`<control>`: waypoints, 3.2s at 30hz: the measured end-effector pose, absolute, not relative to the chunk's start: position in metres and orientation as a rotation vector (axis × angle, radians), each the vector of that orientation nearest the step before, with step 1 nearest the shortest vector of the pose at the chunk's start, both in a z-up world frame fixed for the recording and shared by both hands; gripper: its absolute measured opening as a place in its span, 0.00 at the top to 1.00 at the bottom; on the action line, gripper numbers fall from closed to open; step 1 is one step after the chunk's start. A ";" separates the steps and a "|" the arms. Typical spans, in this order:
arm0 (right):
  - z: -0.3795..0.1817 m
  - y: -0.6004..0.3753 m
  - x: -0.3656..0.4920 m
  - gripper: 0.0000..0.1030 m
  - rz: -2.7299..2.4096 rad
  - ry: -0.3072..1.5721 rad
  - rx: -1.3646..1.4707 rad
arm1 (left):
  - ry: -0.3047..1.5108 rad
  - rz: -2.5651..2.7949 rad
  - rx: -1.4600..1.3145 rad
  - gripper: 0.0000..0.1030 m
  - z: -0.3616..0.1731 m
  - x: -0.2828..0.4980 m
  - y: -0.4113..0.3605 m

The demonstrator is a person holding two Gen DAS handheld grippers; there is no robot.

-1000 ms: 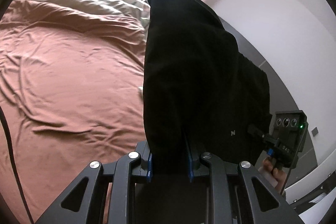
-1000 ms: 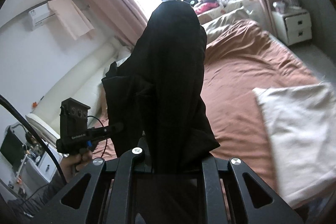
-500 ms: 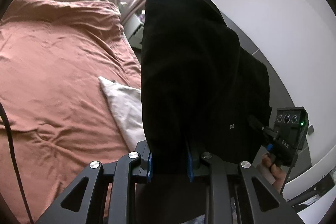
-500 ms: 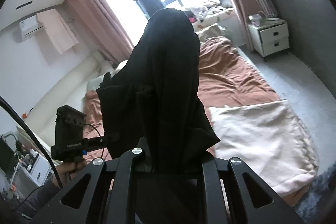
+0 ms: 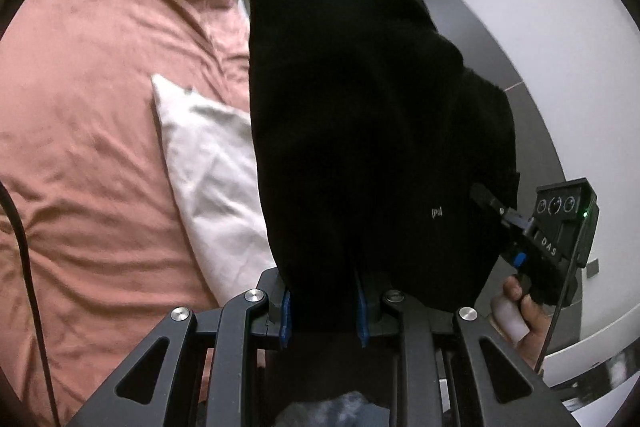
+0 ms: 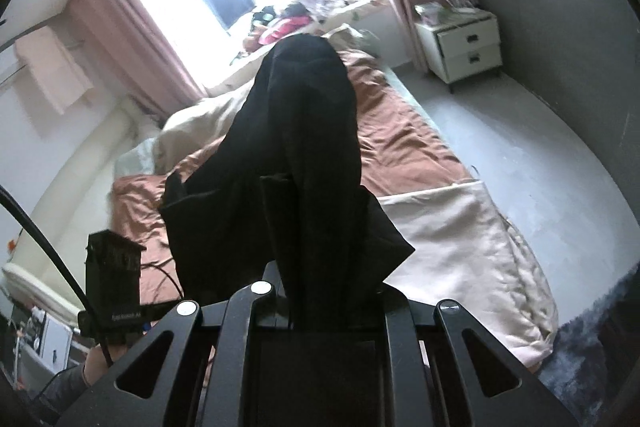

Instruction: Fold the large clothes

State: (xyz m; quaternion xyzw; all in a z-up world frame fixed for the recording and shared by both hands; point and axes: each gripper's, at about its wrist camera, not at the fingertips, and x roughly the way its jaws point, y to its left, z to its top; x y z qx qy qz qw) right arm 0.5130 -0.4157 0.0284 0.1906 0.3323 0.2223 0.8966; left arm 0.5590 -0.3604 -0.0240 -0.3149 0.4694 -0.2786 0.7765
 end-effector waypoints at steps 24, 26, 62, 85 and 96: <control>0.026 -0.380 0.559 0.21 0.054 0.815 0.561 | 1.212 -0.671 -0.531 0.41 -0.123 0.661 -0.374; 0.032 -0.389 0.528 0.21 0.045 0.777 0.586 | 1.189 -0.675 -0.488 0.40 -0.109 0.660 -0.371; -0.028 -0.483 0.319 0.97 -0.140 0.594 0.918 | 1.074 -0.664 -0.401 0.42 -0.100 0.661 -0.354; 0.064 -0.399 0.197 0.07 -0.223 0.583 0.684 | 0.881 -0.618 -0.271 0.00 0.011 0.536 -0.275; 0.086 -0.318 0.159 0.00 -0.196 0.521 0.619 | 0.783 -0.616 -0.235 0.00 0.060 0.442 -0.221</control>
